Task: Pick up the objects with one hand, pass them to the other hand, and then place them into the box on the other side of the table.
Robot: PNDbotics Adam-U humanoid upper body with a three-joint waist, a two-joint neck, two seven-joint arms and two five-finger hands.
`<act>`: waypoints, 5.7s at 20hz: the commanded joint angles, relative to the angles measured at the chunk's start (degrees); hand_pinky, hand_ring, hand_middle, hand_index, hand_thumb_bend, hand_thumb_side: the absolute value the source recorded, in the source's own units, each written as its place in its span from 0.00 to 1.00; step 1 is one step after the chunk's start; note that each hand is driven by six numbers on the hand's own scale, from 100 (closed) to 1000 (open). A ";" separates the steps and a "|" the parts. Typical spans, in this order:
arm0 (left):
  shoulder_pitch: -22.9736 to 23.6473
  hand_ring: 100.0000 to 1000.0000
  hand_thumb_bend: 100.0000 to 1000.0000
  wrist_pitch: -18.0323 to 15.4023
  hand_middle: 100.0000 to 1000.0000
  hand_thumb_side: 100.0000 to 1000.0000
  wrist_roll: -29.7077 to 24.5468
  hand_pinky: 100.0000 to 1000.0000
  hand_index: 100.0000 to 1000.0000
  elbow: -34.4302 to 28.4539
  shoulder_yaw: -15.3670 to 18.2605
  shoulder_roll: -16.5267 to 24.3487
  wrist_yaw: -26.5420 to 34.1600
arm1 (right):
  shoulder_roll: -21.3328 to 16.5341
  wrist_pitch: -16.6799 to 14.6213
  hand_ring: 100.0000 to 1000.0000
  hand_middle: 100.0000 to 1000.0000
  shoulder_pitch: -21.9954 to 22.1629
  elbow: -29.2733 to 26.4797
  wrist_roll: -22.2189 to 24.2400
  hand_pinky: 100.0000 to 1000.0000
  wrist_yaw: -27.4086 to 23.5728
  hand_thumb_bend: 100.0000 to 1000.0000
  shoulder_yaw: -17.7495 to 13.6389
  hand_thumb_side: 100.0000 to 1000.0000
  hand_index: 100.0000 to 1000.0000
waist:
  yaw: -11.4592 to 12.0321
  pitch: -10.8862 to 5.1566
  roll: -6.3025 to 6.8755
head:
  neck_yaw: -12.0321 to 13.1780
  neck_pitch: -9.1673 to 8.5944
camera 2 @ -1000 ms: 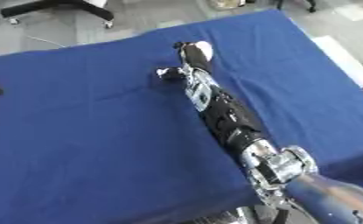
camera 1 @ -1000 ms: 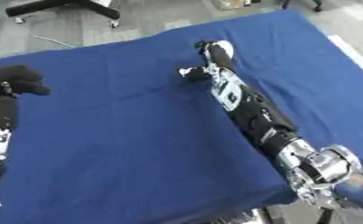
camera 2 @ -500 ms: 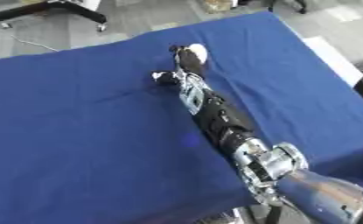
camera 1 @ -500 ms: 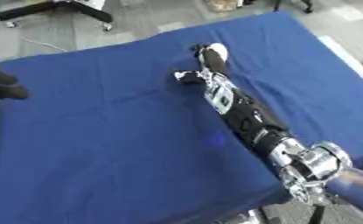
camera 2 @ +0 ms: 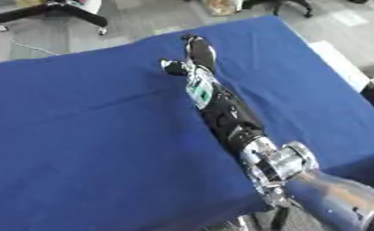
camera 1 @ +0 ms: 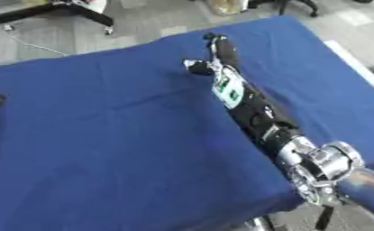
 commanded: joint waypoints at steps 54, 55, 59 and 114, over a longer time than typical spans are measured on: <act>0.16 0.57 0.08 2.67 0.63 0.85 2.06 0.76 0.79 8.41 -0.96 -0.41 -4.54 | 9.94 -14.25 0.18 0.12 11.26 -41.73 4.93 0.44 -1.38 0.00 24.16 0.00 0.26 | -2.17 -0.83 0.00 | 12.46 0.88; 0.10 0.57 0.08 2.67 0.63 0.85 1.87 0.76 0.79 8.76 -1.17 -0.45 -4.67 | 10.23 -15.15 0.18 0.12 12.07 -43.19 5.74 0.44 -2.15 0.00 24.83 0.00 0.26 | -2.27 -0.77 -0.02 | 13.13 0.88; -0.41 0.57 0.08 2.64 0.64 0.85 0.81 0.76 0.79 10.14 -2.17 -0.71 -5.42 | 10.60 -19.16 0.18 0.12 15.02 -49.70 9.68 0.44 -6.04 0.00 26.76 0.00 0.26 | -2.59 -0.53 -0.17 | 15.76 0.88; -3.48 0.67 0.05 -5.02 0.74 0.70 -1.95 0.79 0.85 13.50 -6.64 -1.48 -11.31 | 9.72 -9.39 0.10 0.08 19.06 -62.29 32.91 0.36 -32.55 0.00 31.16 0.00 0.25 | -3.91 0.41 -1.80 | 16.86 0.88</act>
